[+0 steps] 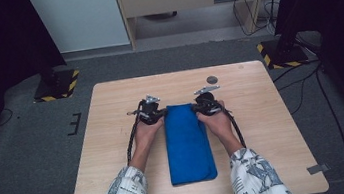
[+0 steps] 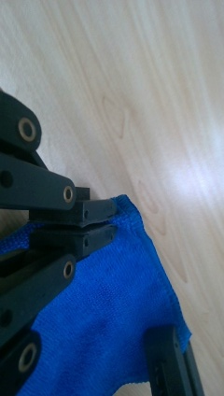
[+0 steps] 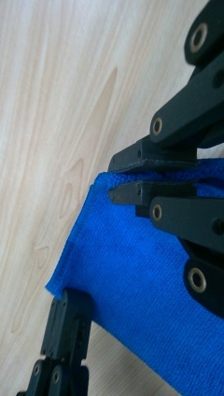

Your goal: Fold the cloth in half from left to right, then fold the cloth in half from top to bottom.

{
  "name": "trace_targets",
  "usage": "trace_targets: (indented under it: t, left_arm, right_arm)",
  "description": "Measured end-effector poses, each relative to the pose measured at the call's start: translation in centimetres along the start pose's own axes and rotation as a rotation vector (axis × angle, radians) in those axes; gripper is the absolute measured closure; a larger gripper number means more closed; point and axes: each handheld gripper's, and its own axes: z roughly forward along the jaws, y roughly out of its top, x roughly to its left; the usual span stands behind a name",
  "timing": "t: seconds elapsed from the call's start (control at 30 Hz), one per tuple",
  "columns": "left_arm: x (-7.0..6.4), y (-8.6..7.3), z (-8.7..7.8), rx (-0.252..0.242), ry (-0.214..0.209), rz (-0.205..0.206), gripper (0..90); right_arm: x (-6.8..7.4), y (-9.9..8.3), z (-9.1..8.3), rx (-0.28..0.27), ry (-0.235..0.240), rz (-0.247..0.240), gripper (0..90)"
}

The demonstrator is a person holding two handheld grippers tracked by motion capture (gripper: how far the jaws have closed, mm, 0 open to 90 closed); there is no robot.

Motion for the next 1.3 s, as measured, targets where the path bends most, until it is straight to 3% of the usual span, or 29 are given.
trace_targets:
  t: [0.43, 0.6, 1.03, 1.3]
  left_arm:
    - [-0.5, 1.4, -1.1, -0.041, 0.018, 0.023, 87.8]
    - [-0.2, 2.0, -1.6, -0.079, 0.025, 0.009, 87.7]
    - [0.9, 3.7, -2.9, -0.117, 0.008, -0.002, 87.7]
    - [0.2, 4.0, -3.7, -0.122, 0.023, 0.032, 87.9]
  right_arm:
    - [-0.1, 0.9, -1.4, -0.031, -0.016, -0.031, 84.6]
    - [-0.3, 1.8, -1.7, -0.061, -0.007, -0.021, 84.5]
    - [-0.6, 3.6, -1.8, -0.118, 0.007, 0.009, 84.4]
    - [0.0, 3.8, -2.9, -0.138, 0.006, -0.019, 84.6]
